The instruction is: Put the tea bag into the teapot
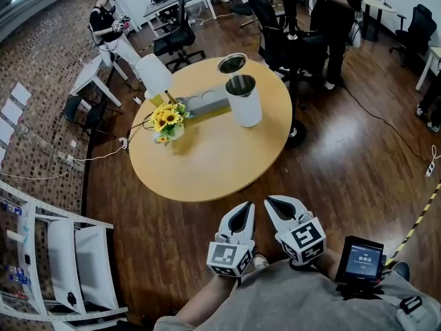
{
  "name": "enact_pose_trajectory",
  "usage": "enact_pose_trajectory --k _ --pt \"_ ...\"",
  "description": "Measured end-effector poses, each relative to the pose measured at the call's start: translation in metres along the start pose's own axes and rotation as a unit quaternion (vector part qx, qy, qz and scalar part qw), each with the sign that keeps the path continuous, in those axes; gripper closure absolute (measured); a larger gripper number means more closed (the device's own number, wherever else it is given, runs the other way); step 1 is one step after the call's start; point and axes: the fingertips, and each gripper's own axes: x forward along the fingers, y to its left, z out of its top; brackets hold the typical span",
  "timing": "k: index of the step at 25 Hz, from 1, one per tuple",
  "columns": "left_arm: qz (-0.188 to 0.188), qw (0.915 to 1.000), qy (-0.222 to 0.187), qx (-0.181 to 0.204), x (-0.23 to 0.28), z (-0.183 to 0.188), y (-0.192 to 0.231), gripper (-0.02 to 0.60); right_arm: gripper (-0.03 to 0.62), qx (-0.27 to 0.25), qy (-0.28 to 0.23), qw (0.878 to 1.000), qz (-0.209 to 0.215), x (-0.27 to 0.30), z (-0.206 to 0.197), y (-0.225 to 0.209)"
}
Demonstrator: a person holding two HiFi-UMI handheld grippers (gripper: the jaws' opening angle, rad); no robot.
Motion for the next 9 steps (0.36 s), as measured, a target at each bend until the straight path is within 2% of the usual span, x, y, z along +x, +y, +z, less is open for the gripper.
enact_pose_trajectory --k 9 --pt "-0.001 1.0 -0.002 -0.001 -0.0012 0.0023 0.0013 0.58 0.588 -0.004 0.0 1.0 0.0 0.0013 0.0015 0.0027"
